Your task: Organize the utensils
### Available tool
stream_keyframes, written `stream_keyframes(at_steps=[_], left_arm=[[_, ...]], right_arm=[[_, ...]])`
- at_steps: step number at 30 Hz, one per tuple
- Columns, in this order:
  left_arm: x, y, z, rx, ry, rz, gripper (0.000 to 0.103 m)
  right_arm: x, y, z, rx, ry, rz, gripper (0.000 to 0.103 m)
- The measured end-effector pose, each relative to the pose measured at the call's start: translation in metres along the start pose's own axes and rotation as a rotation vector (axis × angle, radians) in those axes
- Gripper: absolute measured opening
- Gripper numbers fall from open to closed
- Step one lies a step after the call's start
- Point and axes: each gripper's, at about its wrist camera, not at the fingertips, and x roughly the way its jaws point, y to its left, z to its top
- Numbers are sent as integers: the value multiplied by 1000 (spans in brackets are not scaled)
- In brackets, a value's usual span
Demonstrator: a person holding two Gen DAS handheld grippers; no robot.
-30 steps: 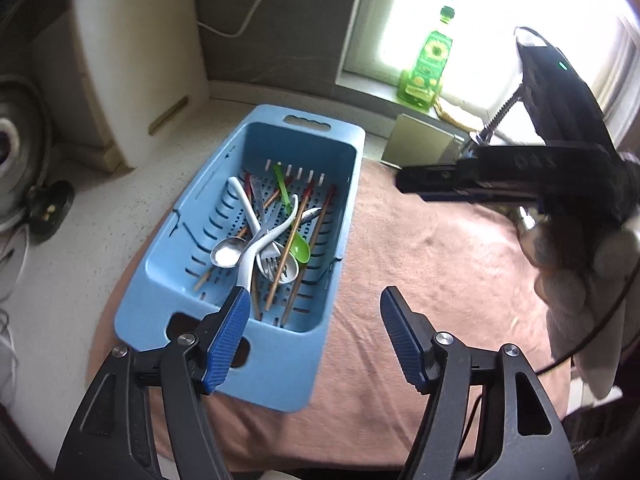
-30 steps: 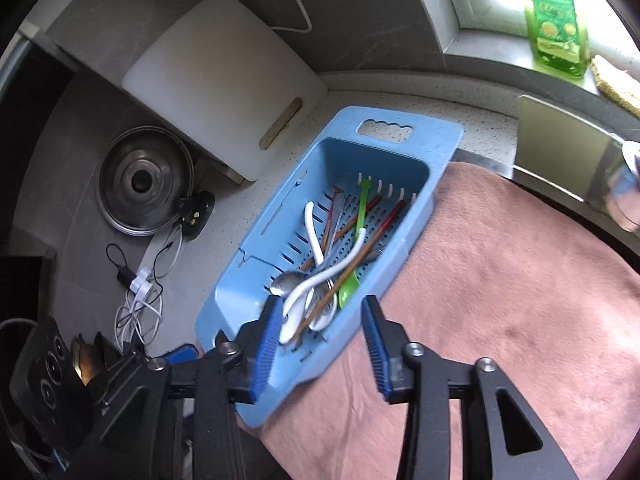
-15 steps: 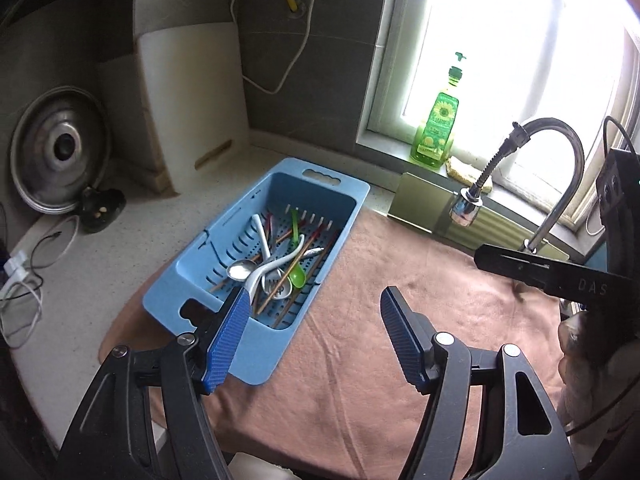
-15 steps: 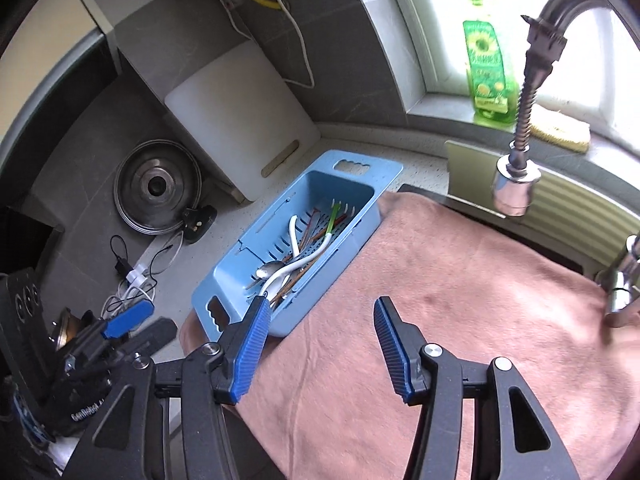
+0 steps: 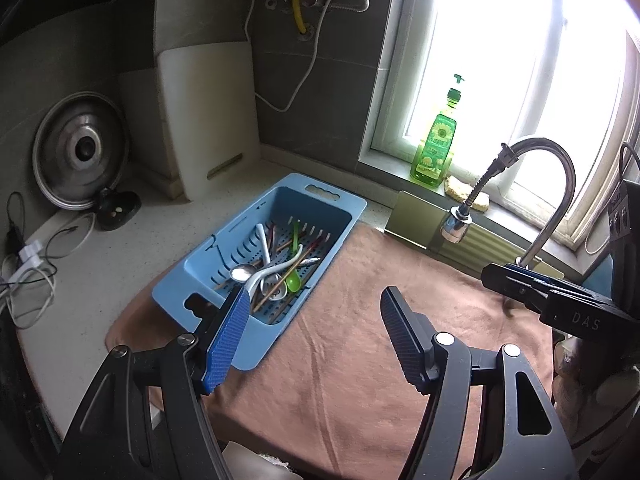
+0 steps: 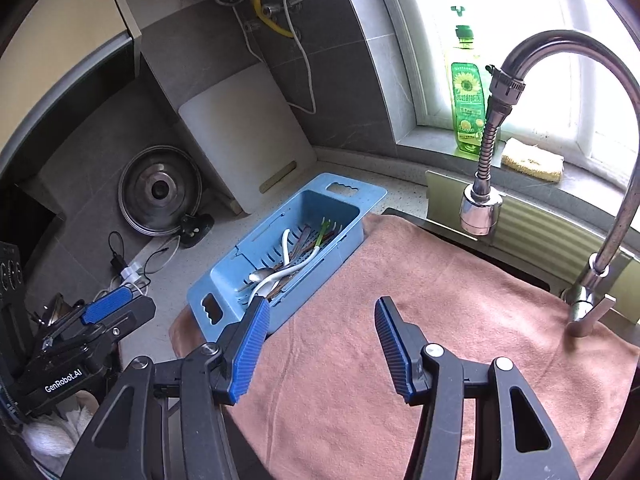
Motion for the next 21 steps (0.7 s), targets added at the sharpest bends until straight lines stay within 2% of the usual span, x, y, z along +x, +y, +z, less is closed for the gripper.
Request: stream_keyframes(at_steps=[5, 11, 21], left_arm=[[-7, -4, -2, -4, -17, 27, 72], [-9, -2, -3, -21, -19, 44, 72], [-6, -4, -1, -13, -15, 38, 72]], right_arm=[[-3, -1, 0, -6, -7, 16, 52], [-2, -1, 2, -17, 0, 16, 52], [-3, -8, 4, -3, -15, 11, 52]])
